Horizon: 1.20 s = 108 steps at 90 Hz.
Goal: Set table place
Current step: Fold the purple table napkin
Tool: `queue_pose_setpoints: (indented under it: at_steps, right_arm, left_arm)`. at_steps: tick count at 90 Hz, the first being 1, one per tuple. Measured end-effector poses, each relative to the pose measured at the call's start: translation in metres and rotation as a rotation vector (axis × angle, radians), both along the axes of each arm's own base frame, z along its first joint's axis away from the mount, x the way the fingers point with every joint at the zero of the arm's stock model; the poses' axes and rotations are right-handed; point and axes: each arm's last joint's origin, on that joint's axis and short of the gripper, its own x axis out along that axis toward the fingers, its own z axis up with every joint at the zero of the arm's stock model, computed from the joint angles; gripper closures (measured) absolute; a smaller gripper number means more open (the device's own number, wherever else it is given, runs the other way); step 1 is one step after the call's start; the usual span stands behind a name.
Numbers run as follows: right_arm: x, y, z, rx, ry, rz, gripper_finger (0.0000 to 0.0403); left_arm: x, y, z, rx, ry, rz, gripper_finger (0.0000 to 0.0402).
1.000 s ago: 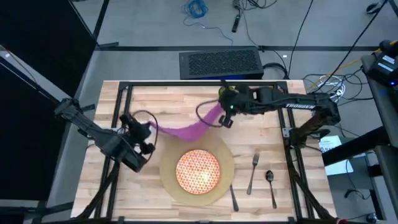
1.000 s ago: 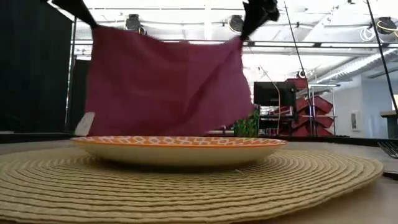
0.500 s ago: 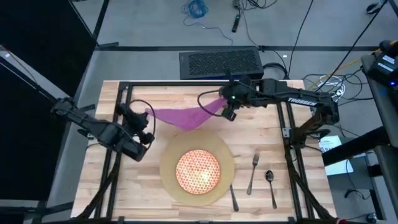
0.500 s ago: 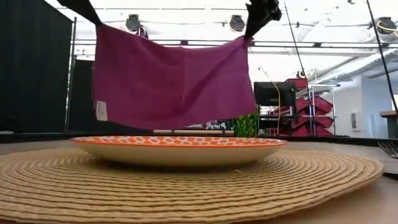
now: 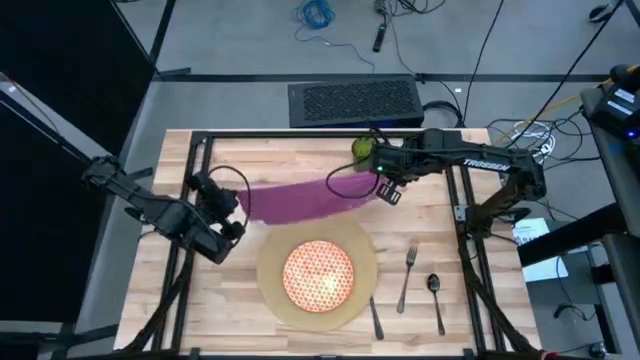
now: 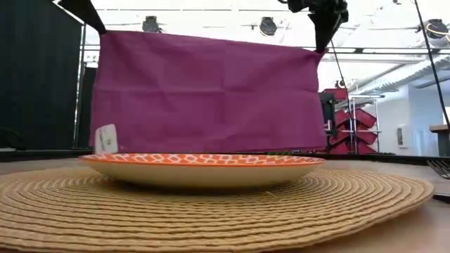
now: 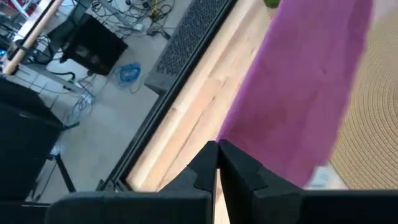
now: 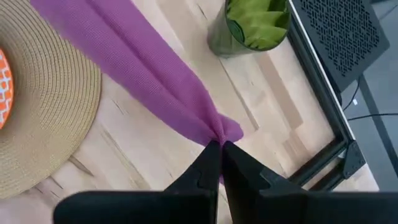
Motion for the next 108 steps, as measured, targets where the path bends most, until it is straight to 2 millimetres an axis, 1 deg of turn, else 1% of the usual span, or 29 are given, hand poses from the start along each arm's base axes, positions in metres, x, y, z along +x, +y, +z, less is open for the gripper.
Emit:
queue_pose_setpoints:
  at_steps: [13, 22, 35, 42, 50, 61, 74, 85, 98, 108]
  right_arm:
    - [0.007, -0.001, 0.002, -0.021, -0.055, 0.047, 0.0403]
    - [0.013, -0.003, 0.004, -0.044, -0.106, 0.092, 0.0403]
    - [0.022, -0.013, 0.007, -0.041, -0.199, 0.133, 0.0403]
    - [0.026, -0.019, 0.006, -0.055, -0.212, 0.148, 0.0403]
    - [0.035, -0.027, 0.002, -0.066, -0.23, 0.162, 0.0403]
    - [0.055, -0.037, -0.013, -0.014, -0.25, 0.207, 0.0403]
    - [0.076, -0.041, -0.033, -0.004, -0.225, 0.248, 0.0403]
    - [0.09, -0.038, -0.04, -0.003, -0.259, 0.297, 0.0403]
    - [0.098, -0.031, -0.033, 0.003, -0.355, 0.358, 0.0403]
    - [0.102, -0.024, -0.013, -0.026, -0.43, 0.396, 0.0403]
  left_arm:
    - [0.0, 0.0, 0.0, 0.018, -0.006, -0.003, 0.0401]
    - [0.0, 0.001, 0.001, 0.068, -0.002, -0.024, 0.0401]
    - [0.002, 0.005, 0.003, 0.135, 0.008, -0.032, 0.0401]
    - [0.008, 0.006, 0.002, 0.181, 0.016, -0.035, 0.0401]
    - [0.015, 0.007, 0.001, 0.231, 0.011, -0.042, 0.0401]
    - [0.028, 0.01, 0.001, 0.27, 0.019, -0.066, 0.0401]
    - [0.043, 0.013, 0.001, 0.299, 0.042, -0.105, 0.0401]
    - [0.049, 0.016, 0.002, 0.29, 0.067, -0.133, 0.0402]
    - [0.056, 0.02, 0.004, 0.286, 0.066, -0.152, 0.0401]
    - [0.066, 0.021, 0.006, 0.272, 0.044, -0.189, 0.0401]
